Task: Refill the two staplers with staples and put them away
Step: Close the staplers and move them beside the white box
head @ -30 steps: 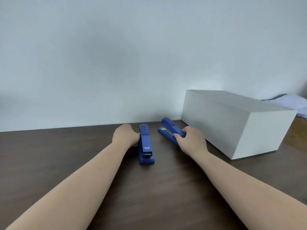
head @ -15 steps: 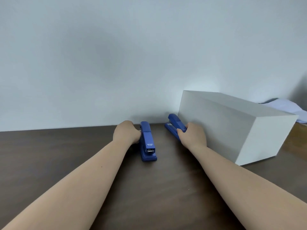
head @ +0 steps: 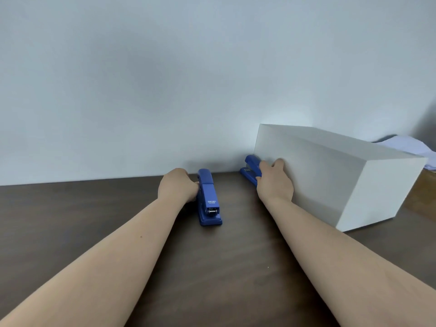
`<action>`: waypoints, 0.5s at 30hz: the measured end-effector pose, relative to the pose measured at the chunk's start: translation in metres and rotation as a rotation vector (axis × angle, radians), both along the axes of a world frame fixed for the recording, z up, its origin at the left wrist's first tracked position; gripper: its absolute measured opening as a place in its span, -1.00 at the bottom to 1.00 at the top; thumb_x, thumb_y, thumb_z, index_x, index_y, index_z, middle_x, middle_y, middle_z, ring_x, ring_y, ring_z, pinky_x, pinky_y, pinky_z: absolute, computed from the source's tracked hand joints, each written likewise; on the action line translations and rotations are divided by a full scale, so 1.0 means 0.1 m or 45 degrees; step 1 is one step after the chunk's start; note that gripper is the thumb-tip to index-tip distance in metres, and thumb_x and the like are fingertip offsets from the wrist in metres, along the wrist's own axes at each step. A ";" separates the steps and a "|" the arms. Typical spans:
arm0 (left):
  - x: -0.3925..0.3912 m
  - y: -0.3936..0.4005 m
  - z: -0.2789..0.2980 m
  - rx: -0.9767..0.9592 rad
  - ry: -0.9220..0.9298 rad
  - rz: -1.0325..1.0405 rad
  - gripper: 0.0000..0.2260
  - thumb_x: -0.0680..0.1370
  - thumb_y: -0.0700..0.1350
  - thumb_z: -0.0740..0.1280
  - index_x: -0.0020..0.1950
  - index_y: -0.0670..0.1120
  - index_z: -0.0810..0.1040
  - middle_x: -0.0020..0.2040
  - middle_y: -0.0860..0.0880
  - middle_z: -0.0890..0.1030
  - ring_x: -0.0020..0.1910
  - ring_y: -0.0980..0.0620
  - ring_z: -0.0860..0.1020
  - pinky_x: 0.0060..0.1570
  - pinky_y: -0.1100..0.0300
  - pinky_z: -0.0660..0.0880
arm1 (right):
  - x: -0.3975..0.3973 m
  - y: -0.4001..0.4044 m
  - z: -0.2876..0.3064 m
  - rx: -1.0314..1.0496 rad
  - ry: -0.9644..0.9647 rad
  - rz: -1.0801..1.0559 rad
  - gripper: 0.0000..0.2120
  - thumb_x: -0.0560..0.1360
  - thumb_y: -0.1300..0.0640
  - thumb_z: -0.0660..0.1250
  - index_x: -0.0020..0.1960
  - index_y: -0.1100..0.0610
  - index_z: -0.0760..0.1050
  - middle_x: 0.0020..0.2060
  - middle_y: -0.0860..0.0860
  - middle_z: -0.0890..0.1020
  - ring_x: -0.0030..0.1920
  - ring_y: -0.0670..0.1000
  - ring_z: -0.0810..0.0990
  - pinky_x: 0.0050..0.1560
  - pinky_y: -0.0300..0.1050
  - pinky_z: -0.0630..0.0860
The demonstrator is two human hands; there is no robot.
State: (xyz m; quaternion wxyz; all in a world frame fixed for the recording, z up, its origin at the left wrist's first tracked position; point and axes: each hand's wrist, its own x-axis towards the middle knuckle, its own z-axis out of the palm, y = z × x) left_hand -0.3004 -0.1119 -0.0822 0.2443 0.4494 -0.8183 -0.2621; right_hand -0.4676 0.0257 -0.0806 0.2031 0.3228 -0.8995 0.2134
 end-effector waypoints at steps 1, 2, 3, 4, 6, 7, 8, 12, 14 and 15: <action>0.00 0.01 0.00 -0.002 0.004 0.003 -0.75 0.46 0.01 0.30 -0.08 -0.18 0.53 -0.20 -0.11 0.60 -0.23 -0.09 0.50 -0.45 0.21 0.26 | 0.01 0.00 0.00 0.000 0.011 -0.006 -0.80 0.55 0.14 0.20 0.17 0.13 0.38 0.16 0.18 0.33 -0.27 0.21 0.45 -0.28 -0.04 0.42; 0.01 0.03 0.00 -0.002 0.007 0.006 -0.75 0.46 0.01 0.30 -0.08 -0.18 0.53 -0.21 -0.10 0.59 -0.23 -0.09 0.49 -0.45 0.21 0.26 | 0.03 0.01 0.01 -0.012 0.011 -0.006 -0.77 0.56 0.10 0.18 0.18 0.13 0.38 0.17 0.18 0.34 -0.23 0.22 0.48 -0.27 -0.03 0.42; 0.02 0.04 0.01 -0.003 0.010 0.008 -0.75 0.47 0.01 0.30 -0.08 -0.18 0.53 -0.23 -0.09 0.57 -0.22 -0.09 0.49 -0.45 0.21 0.26 | 0.04 0.01 0.02 -0.031 0.003 -0.001 -0.75 0.57 0.07 0.16 0.19 0.14 0.37 0.18 0.19 0.35 -0.17 0.24 0.51 -0.26 -0.01 0.43; 0.03 0.06 0.01 -0.009 0.012 0.010 -0.76 0.47 0.00 0.29 -0.07 -0.18 0.52 -0.25 -0.07 0.54 -0.22 -0.09 0.48 -0.44 0.20 0.26 | 0.05 0.03 0.03 -0.050 -0.009 0.005 -0.74 0.57 0.06 0.14 0.20 0.16 0.37 0.18 0.19 0.37 -0.11 0.25 0.54 -0.23 0.01 0.45; 0.04 0.09 0.02 -0.028 0.022 0.015 -0.77 0.49 -0.01 0.29 -0.05 -0.18 0.52 -0.26 -0.05 0.50 -0.19 -0.09 0.47 -0.37 0.18 0.31 | 0.09 0.05 0.04 -0.083 -0.053 0.035 -0.74 0.57 0.07 0.13 0.17 0.19 0.39 0.15 0.19 0.44 -0.02 0.25 0.55 -0.13 0.04 0.48; 0.05 0.11 0.03 -0.032 0.031 0.016 -0.78 0.49 -0.02 0.29 -0.04 -0.18 0.51 -0.22 -0.06 0.51 -0.18 -0.08 0.46 -0.31 0.17 0.34 | 0.12 0.05 0.06 -0.111 -0.086 0.067 -0.76 0.57 0.07 0.14 0.13 0.19 0.42 0.12 0.18 0.50 0.01 0.24 0.55 -0.10 0.03 0.48; 0.06 0.13 0.03 -0.029 0.042 0.015 -0.79 0.49 -0.03 0.29 -0.04 -0.17 0.51 -0.19 -0.06 0.52 -0.17 -0.08 0.47 -0.26 0.16 0.35 | 0.18 0.06 0.09 -0.147 -0.134 0.117 -0.78 0.56 0.06 0.15 0.04 0.18 0.46 0.05 0.16 0.56 0.01 0.22 0.56 -0.09 0.00 0.47; 0.16 0.22 0.05 0.020 0.102 0.004 -0.88 0.48 -0.08 0.30 -0.10 -0.12 0.47 -0.16 -0.05 0.52 -0.17 -0.06 0.46 -0.23 0.16 0.35 | 0.70 0.18 0.24 -0.167 -0.519 0.422 -0.56 0.50 -0.21 0.20 -0.37 0.10 0.33 -0.40 -0.01 0.49 -0.35 0.02 0.46 -0.22 -0.11 0.38; 0.20 0.24 0.06 0.032 0.137 0.007 -0.92 0.46 -0.12 0.31 -0.12 -0.11 0.46 -0.16 -0.05 0.52 -0.15 -0.06 0.45 -0.21 0.16 0.35 | 1.04 0.30 0.32 -0.063 -0.784 0.531 -0.48 0.40 -0.40 0.17 -0.19 0.08 0.44 -0.34 -0.01 0.55 -0.38 0.00 0.50 -0.33 -0.14 0.42; 0.22 0.25 0.06 0.033 0.144 0.005 -0.92 0.45 -0.13 0.31 -0.12 -0.11 0.46 -0.16 -0.05 0.52 -0.15 -0.06 0.45 -0.20 0.17 0.34 | 1.18 0.36 0.34 0.024 -0.837 0.554 -0.43 0.35 -0.44 0.17 -0.06 0.07 0.47 -0.29 0.00 0.59 -0.38 0.01 0.54 -0.36 -0.16 0.45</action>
